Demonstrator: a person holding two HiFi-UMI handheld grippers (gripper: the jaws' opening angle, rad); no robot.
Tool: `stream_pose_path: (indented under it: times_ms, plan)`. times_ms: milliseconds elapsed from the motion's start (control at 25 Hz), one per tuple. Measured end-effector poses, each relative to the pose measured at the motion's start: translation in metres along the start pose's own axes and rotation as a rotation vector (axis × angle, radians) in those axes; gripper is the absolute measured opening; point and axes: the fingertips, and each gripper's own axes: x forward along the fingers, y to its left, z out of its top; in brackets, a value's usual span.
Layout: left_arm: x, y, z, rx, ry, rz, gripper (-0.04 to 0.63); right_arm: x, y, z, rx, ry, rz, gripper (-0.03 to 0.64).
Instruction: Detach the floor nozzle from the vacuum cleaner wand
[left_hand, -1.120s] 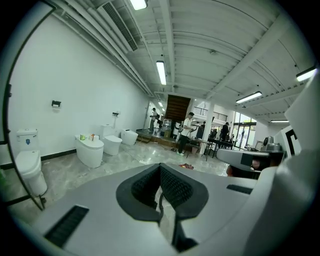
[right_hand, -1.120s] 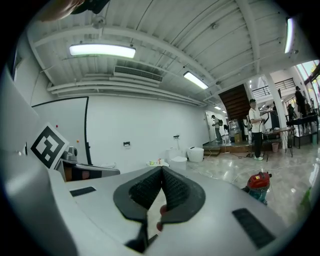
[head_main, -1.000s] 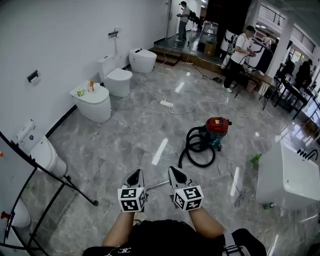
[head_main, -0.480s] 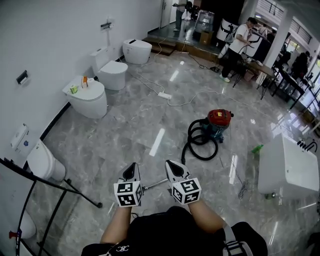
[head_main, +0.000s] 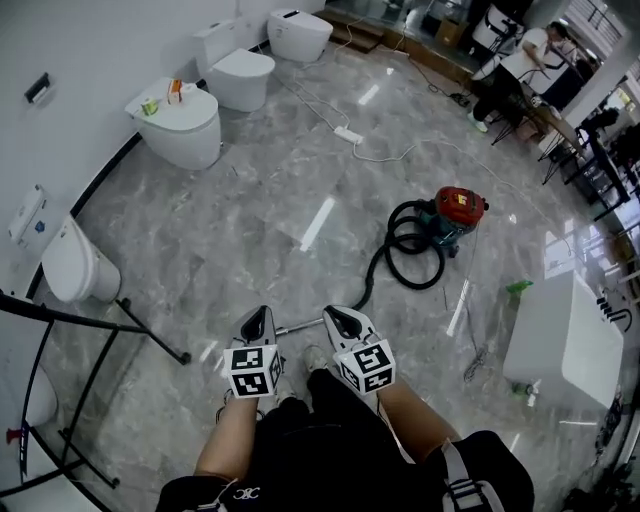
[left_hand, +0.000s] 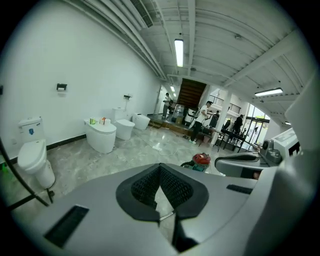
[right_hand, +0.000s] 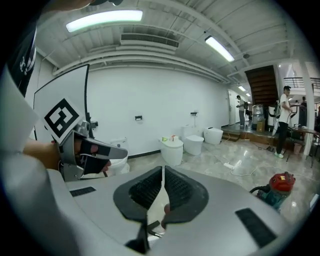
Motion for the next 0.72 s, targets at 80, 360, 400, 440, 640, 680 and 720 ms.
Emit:
stream_pose_path:
  times_ms: [80,360,400,440,640,680,720]
  plan:
    - [0.023,0.014,-0.01,-0.018,0.017,0.008,0.0,0.029,-0.008,-0.017,-0.018,0.039,0.016,0.006]
    - [0.078,0.057,-0.099,-0.175,0.164,0.091,0.0,0.104,-0.013,-0.114,-0.127,0.283,0.163,0.015]
    - [0.089,0.067,-0.113,-0.198,0.176,0.105,-0.001,0.12,-0.015,-0.131,-0.148,0.313,0.187,0.024]
    - [0.1,0.079,-0.127,-0.222,0.189,0.123,0.0,0.137,-0.015,-0.149,-0.171,0.342,0.215,0.039]
    - [0.137,0.13,-0.223,-0.34,0.273,0.216,0.0,0.207,0.014,-0.275,-0.347,0.524,0.436,0.125]
    - [0.142,0.139,-0.243,-0.354,0.286,0.23,0.0,0.22,0.021,-0.303,-0.389,0.558,0.475,0.144]
    - [0.148,0.15,-0.262,-0.365,0.297,0.245,0.0,0.235,0.027,-0.329,-0.422,0.589,0.505,0.163]
